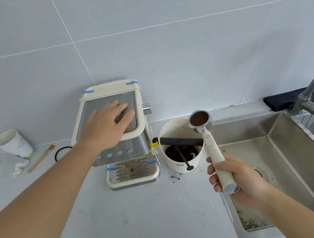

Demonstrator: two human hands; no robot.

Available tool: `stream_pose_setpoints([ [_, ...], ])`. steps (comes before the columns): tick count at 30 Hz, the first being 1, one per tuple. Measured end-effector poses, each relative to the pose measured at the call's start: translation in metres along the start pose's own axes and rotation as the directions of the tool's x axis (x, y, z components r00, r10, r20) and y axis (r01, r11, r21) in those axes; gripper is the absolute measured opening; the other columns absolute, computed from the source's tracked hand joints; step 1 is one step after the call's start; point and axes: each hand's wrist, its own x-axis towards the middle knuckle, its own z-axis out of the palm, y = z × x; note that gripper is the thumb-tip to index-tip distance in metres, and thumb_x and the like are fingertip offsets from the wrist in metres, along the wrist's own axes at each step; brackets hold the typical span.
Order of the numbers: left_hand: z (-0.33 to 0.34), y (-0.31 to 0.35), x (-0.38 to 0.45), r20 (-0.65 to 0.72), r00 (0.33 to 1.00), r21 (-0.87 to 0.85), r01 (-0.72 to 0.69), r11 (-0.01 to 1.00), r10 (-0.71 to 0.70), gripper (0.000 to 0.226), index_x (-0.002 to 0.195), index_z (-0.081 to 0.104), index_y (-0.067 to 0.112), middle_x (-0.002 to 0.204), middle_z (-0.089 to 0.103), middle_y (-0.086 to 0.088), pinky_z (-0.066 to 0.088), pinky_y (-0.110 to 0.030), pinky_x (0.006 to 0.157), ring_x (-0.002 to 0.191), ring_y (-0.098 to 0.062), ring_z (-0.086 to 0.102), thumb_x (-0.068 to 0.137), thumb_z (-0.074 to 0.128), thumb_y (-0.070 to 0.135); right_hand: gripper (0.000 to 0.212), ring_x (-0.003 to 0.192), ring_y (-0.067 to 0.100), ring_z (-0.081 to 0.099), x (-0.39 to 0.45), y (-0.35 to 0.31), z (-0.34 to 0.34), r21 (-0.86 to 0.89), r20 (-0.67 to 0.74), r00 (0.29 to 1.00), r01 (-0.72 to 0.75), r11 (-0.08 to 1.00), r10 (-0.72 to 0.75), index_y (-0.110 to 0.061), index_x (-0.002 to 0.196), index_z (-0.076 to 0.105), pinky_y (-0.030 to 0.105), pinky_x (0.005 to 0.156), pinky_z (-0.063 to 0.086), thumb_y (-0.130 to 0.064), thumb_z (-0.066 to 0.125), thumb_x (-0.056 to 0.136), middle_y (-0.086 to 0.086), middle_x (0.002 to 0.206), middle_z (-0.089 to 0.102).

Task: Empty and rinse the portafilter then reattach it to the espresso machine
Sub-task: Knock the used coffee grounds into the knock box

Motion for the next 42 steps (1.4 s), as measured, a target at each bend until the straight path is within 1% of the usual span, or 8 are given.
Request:
stream_pose_setpoints([
  [3, 0.004, -0.006, 0.003, -0.049, 0.999, -0.007, -0.008, 1.0, 0.007, 0.052, 0.136, 0.052, 0.027, 0.139, 0.052, -0.002, 0.022, -0.041, 0.111, 0.129, -0.019, 0.043, 0.097, 0.031, 0.055, 0.046, 0.048, 0.02, 0.05, 0.008, -0.006, -0.01, -0.002, -0.022, 1.0, -0.02, 1.0, 0.02, -0.001, 0.113, 0.056, 0.025, 0.04, 0.039, -0.003, 0.063, 0.067, 0.011, 0.073, 0.057],
  [7, 0.011, -0.017, 0.007, -0.043, 0.999, -0.043, 0.014, 0.999, -0.015, 0.07, 0.136, 0.05, 0.036, 0.152, 0.043, 0.003, 0.021, -0.047, 0.117, 0.142, -0.014, 0.035, 0.084, 0.023, 0.072, 0.042, 0.043, 0.016, 0.039, 0.021, -0.011, -0.017, -0.018, -0.03, 0.999, -0.045, 0.999, 0.044, -0.004, 0.116, 0.055, 0.021, 0.038, 0.03, -0.002, 0.06, 0.074, 0.009, 0.071, 0.048],
  [11, 0.012, -0.015, 0.007, -0.082, 0.996, -0.062, 0.026, 0.998, -0.031, 0.057, 0.136, 0.052, 0.036, 0.154, 0.039, 0.003, 0.019, -0.046, 0.119, 0.144, -0.013, 0.031, 0.09, 0.033, 0.065, 0.027, 0.042, 0.015, 0.038, 0.031, -0.01, -0.023, -0.003, -0.069, 0.996, -0.064, 0.998, 0.063, -0.006, 0.117, 0.058, 0.021, 0.037, 0.03, -0.015, 0.049, 0.093, 0.007, 0.069, 0.049],
  [15, 0.011, -0.014, 0.006, -0.077, 0.996, -0.074, 0.027, 0.997, -0.032, 0.057, 0.136, 0.052, 0.037, 0.154, 0.039, 0.005, 0.02, -0.045, 0.119, 0.144, -0.012, 0.032, 0.09, 0.034, 0.065, 0.032, 0.041, 0.015, 0.038, 0.039, -0.008, -0.027, -0.011, -0.103, 0.993, -0.064, 0.998, 0.063, -0.007, 0.122, 0.059, 0.022, 0.038, 0.029, -0.022, 0.042, 0.099, 0.006, 0.068, 0.049],
  [22, 0.008, -0.012, 0.005, -0.097, 0.994, -0.071, 0.041, 0.997, -0.047, 0.051, 0.135, 0.053, 0.036, 0.154, 0.04, 0.007, 0.021, -0.04, 0.118, 0.142, -0.012, 0.034, 0.093, 0.039, 0.06, 0.016, 0.044, 0.019, 0.043, 0.045, -0.003, -0.027, -0.241, -0.175, 0.985, -0.055, 0.969, 0.013, -0.005, 0.103, 0.054, 0.026, 0.041, 0.032, -0.017, 0.044, 0.098, 0.01, 0.072, 0.051],
  [27, 0.009, -0.01, 0.006, -0.101, 0.993, -0.062, 0.049, 0.997, -0.055, 0.051, 0.136, 0.052, 0.036, 0.155, 0.039, 0.007, 0.02, -0.041, 0.118, 0.143, -0.012, 0.032, 0.093, 0.04, 0.059, 0.013, 0.045, 0.02, 0.046, 0.05, -0.003, -0.025, -0.418, -0.191, 0.981, -0.042, 0.908, -0.042, -0.004, 0.091, 0.055, 0.027, 0.042, 0.033, -0.011, 0.046, 0.098, 0.013, 0.075, 0.05],
  [34, 0.008, -0.01, 0.005, -0.103, 0.993, -0.058, 0.057, 0.997, -0.063, 0.05, 0.135, 0.053, 0.036, 0.154, 0.04, 0.007, 0.021, -0.041, 0.118, 0.142, -0.011, 0.034, 0.092, 0.04, 0.06, 0.017, 0.05, 0.021, 0.048, 0.056, -0.001, -0.019, -0.584, -0.199, 0.971, -0.008, 0.812, -0.133, 0.0, 0.101, 0.06, 0.033, 0.047, 0.037, -0.008, 0.045, 0.096, 0.013, 0.077, 0.048],
  [42, 0.008, -0.01, 0.005, -0.111, 0.992, -0.055, 0.052, 0.997, -0.057, 0.051, 0.134, 0.054, 0.036, 0.153, 0.042, 0.007, 0.024, -0.041, 0.116, 0.141, -0.013, 0.037, 0.092, 0.041, 0.061, 0.016, 0.053, 0.022, 0.049, 0.063, 0.0, -0.022, -0.845, -0.096, 0.939, 0.098, 0.526, -0.33, -0.016, 0.1, 0.059, 0.043, 0.053, 0.049, -0.012, 0.047, 0.092, 0.008, 0.066, 0.046],
])
